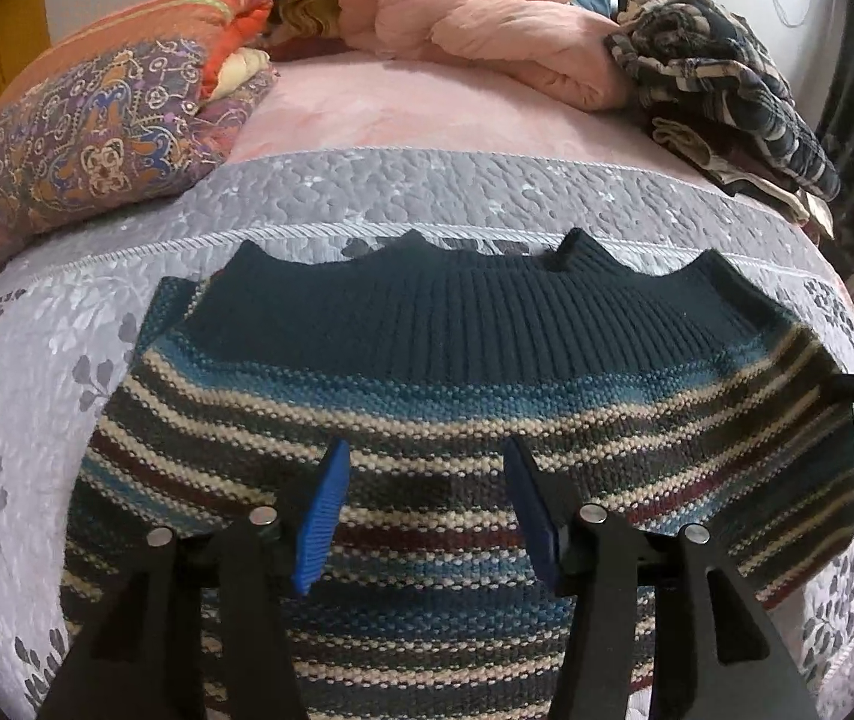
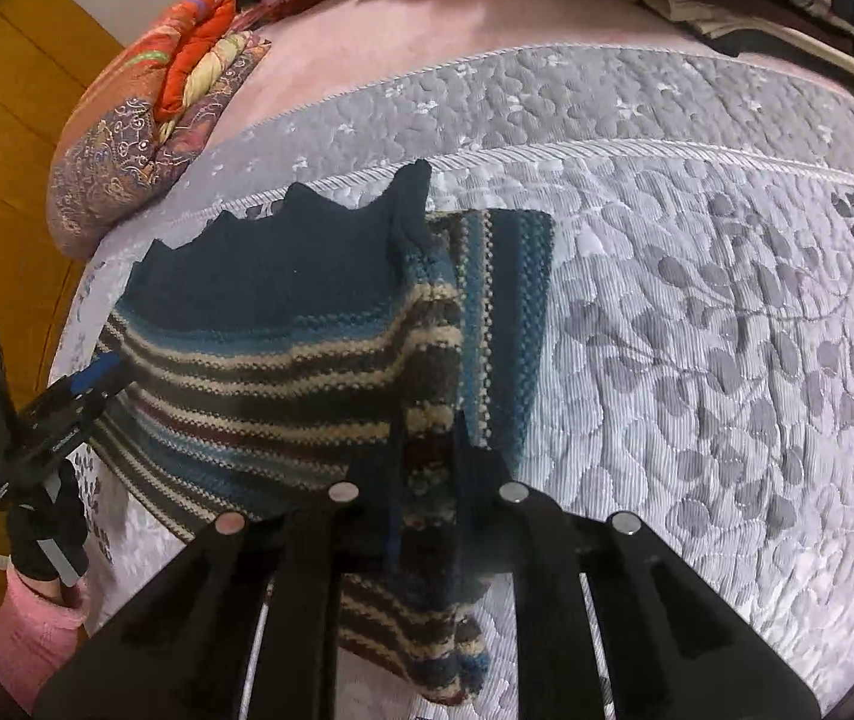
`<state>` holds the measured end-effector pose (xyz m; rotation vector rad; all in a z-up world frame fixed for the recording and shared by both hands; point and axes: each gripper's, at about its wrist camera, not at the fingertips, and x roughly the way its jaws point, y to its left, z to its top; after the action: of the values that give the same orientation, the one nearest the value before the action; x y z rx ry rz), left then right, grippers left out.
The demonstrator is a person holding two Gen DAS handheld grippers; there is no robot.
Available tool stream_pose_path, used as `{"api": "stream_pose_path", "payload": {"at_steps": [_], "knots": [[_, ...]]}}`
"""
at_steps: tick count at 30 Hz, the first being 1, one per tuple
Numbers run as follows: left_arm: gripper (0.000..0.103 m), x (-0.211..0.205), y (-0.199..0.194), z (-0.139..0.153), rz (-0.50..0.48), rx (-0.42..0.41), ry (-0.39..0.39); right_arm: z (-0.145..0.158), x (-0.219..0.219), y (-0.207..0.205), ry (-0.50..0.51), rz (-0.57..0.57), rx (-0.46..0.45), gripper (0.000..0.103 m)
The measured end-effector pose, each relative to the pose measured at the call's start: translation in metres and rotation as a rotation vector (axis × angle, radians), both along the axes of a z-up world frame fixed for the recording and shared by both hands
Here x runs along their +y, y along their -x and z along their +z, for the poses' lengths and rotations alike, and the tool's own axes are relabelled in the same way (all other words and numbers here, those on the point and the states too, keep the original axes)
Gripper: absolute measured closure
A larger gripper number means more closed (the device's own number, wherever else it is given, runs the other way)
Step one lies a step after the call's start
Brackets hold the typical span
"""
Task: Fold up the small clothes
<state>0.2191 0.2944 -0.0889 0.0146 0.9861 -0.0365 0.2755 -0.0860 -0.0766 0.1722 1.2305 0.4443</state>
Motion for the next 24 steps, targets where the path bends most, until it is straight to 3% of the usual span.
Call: {"api": "stream_pose_path", "payload": {"at_steps": [12, 24], "knots": [[0.049, 0.002, -0.006, -0.022, -0.002, 0.015, -0.024, -0.033, -0.003, -0.007, 0.034, -0.031, 0.042, 0.091], [0.049, 0.002, -0.008, -0.029, -0.007, 0.004, -0.034, -0.046, -0.006, -0.010, 0.040, -0.046, 0.055, 0.089]]}}
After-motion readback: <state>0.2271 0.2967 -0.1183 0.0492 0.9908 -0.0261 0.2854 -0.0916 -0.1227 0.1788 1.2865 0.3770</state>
